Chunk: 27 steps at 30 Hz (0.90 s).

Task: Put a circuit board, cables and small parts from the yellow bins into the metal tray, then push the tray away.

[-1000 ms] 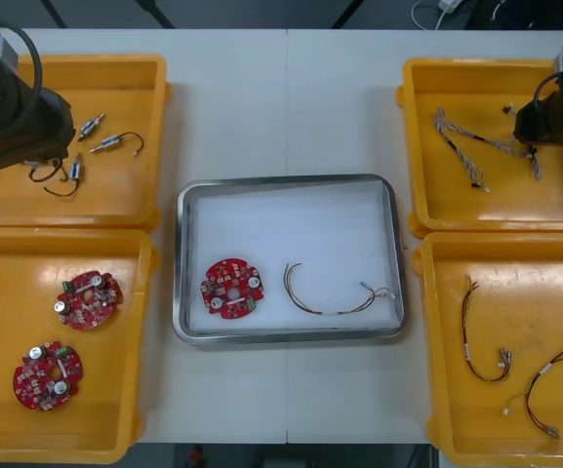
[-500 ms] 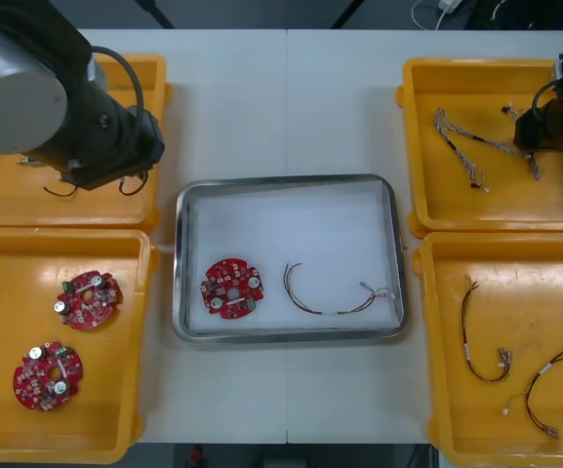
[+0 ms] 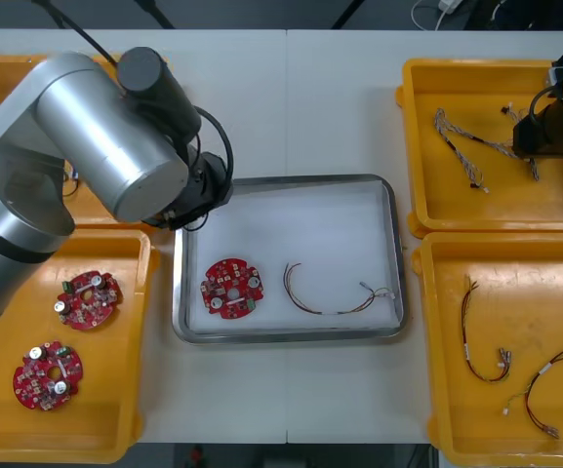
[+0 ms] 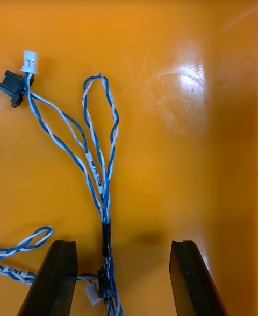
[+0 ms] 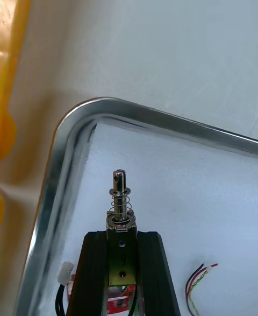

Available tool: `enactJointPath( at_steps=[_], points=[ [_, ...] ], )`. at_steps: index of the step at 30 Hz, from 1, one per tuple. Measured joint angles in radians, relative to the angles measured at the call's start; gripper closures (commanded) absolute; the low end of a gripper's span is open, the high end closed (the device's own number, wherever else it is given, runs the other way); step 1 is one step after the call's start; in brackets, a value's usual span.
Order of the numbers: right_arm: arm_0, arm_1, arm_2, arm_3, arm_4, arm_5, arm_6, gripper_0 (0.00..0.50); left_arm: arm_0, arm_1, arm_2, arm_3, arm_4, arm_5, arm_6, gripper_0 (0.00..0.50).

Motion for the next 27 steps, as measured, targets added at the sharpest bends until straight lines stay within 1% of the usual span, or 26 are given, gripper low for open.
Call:
enactJointPath(
  at_steps=[1,2,3,5,7,9,10,11,15,23,25,27],
  points=[
    [0.000,0.000,0.000,0.000,-0.002,0.000,0.001,0.160,0.000,-0.009,-0.007,0.012,-0.011,-0.001,0.025,0.500],
    [0.000,0.000,0.000,0.000,-0.005,0.000,0.001,0.267,0.000,-0.018,-0.013,0.026,-0.020,-0.003,0.041,0.500],
    [0.000,0.000,0.000,0.000,-0.007,0.000,0.001,0.355,0.000,-0.025,-0.016,0.038,-0.026,-0.007,0.049,0.500],
    [0.000,0.000,0.000,0.000,-0.007,-0.002,0.001,0.388,0.000,-0.038,-0.017,0.066,-0.038,-0.019,0.049,0.500],
    [0.000,0.000,0.000,0.000,-0.007,-0.005,0.001,0.396,0.000,-0.046,-0.017,0.090,-0.045,-0.036,0.049,0.500],
    [0.000,0.000,0.001,0.000,-0.007,-0.014,0.001,0.438,0.000,-0.052,-0.021,0.114,-0.061,-0.062,0.049,0.500],
    [0.000,0.000,0.001,0.000,-0.007,-0.017,0.001,0.491,0.000,-0.055,-0.027,0.124,-0.072,-0.076,0.049,0.500],
    [0.000,0.000,0.001,0.000,-0.008,-0.018,0.001,0.500,0.000,-0.058,-0.034,0.134,-0.081,-0.091,0.049,0.500],
    [0.001,0.000,0.001,0.000,-0.009,-0.020,0.001,0.500,0.000,-0.068,-0.063,0.175,-0.103,-0.136,0.049,0.500],
    [0.001,0.000,0.001,-0.011,-0.008,-0.015,0.001,0.500,0.000,-0.071,-0.112,0.184,-0.109,-0.142,0.049,0.500],
    [0.002,-0.001,0.001,-0.050,0.008,0.036,0.002,0.500,0.000,-0.071,-0.123,0.184,-0.109,-0.142,0.049,0.500],
    [0.005,-0.004,0.001,-0.110,0.022,0.114,0.005,0.500,0.000,-0.071,-0.131,0.184,-0.109,-0.142,0.049,0.500]
  ],
)
